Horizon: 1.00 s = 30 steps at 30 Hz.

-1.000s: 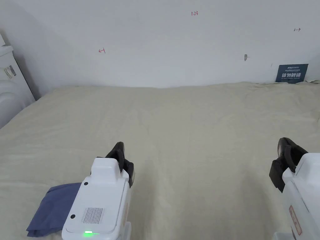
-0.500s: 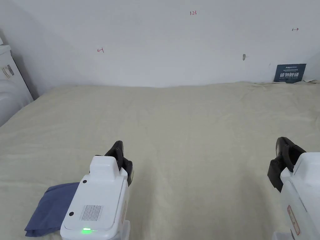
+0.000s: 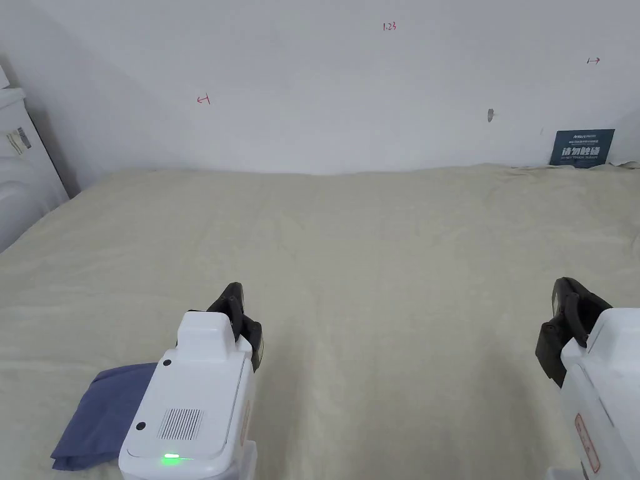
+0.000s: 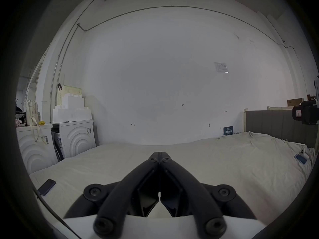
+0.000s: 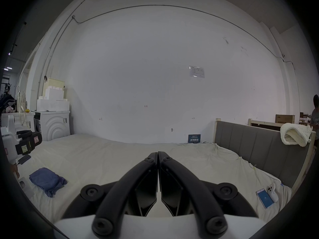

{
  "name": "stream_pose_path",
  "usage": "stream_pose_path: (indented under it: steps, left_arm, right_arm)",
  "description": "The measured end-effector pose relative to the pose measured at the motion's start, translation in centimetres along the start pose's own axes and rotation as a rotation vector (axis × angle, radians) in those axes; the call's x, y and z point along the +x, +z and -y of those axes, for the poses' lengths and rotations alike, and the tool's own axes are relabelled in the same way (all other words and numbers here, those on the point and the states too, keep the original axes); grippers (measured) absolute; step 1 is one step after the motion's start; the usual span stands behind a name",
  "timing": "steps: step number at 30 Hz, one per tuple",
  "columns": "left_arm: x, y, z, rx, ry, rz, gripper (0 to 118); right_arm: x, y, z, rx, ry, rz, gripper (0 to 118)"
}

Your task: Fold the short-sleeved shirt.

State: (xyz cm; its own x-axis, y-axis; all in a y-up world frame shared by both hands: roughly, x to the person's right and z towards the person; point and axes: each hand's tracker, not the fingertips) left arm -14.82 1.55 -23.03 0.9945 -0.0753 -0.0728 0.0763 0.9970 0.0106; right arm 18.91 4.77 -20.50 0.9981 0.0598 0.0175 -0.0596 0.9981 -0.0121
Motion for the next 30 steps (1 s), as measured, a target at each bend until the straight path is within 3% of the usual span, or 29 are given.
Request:
stream_pose_path:
  steps: [15,18,22,23,24,27,30]
  left_arm:
    - [-0.17,0.15,-0.15,0.004,-0.002,0.001,0]
    - [-0.3,0.04,-0.12,0.002,0.007,0.002,15]
    - [-0.47,-0.09,-0.2,-0.007,0.011,0.019,40]
    - [-0.45,-0.11,-0.21,-0.009,0.006,0.018,62]
    - [-0.42,-0.16,-0.21,-0.012,0.001,0.018,76]
    - [-0.34,-0.13,-0.08,-0.002,-0.008,0.026,111]
    - [-0.28,0.06,-0.08,0.009,-0.007,0.023,118]
  right_arm:
    - [0.04,0.1,-0.06,-0.001,0.001,0.006,0]
    - [0.07,0.16,-0.11,0.001,-0.007,0.01,4]
    - [0.24,0.18,-0.15,0.006,-0.017,0.016,21]
    - [0.35,0.15,-0.14,0.004,-0.022,0.016,43]
    - [0.36,0.15,-0.13,0.004,-0.025,0.017,60]
    - [0.38,0.22,-0.18,0.009,-0.025,0.022,94]
    - [0.36,0.33,-0.22,0.013,-0.027,0.02,109]
